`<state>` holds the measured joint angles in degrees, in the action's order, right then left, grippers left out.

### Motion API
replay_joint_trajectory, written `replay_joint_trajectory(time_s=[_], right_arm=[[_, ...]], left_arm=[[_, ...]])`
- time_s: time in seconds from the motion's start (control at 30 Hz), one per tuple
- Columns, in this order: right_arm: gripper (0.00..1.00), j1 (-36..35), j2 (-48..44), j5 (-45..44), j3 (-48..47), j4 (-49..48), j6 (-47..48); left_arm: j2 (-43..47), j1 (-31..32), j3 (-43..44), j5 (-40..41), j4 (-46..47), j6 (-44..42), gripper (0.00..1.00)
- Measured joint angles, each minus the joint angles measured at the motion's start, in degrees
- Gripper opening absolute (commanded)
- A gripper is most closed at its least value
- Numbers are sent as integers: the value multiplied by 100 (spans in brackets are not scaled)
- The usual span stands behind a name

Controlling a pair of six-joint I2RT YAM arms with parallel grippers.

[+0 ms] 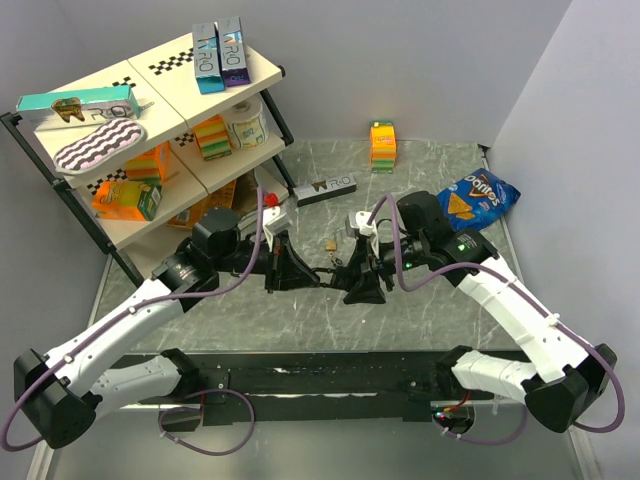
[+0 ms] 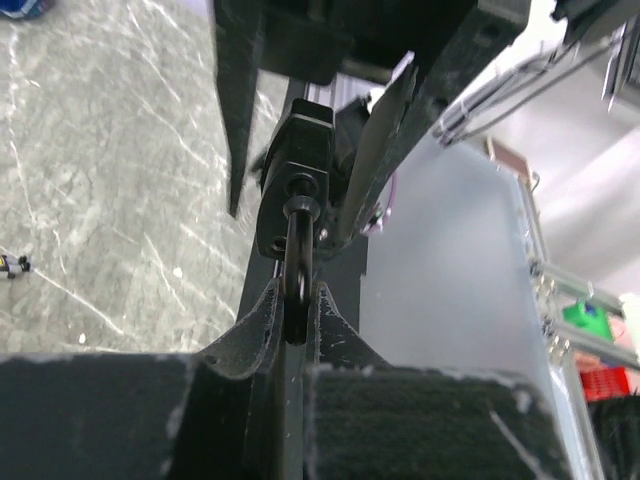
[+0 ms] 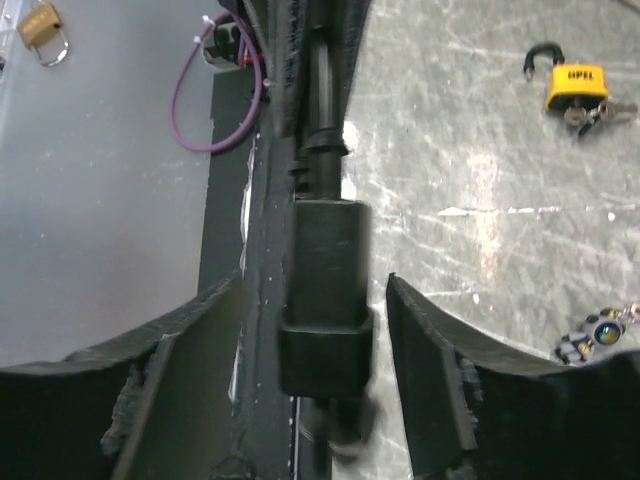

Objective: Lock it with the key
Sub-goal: Lock the lock.

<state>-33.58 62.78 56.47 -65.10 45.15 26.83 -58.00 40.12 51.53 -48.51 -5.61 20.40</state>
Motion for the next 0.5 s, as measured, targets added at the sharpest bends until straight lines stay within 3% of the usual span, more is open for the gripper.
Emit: replay_joint_trajectory(time_s=[0.13, 0.3, 0.5], right_arm=[[59, 0, -17, 107, 85, -232, -90], [68, 11, -20, 214, 149, -424, -315], [59, 201, -118, 525, 413, -1268, -1178]], left_arm=[[0, -177, -44, -68, 334, 326, 1], [9, -302, -225, -184, 719, 723, 1], [63, -566, -505, -352, 1355, 1381, 1]])
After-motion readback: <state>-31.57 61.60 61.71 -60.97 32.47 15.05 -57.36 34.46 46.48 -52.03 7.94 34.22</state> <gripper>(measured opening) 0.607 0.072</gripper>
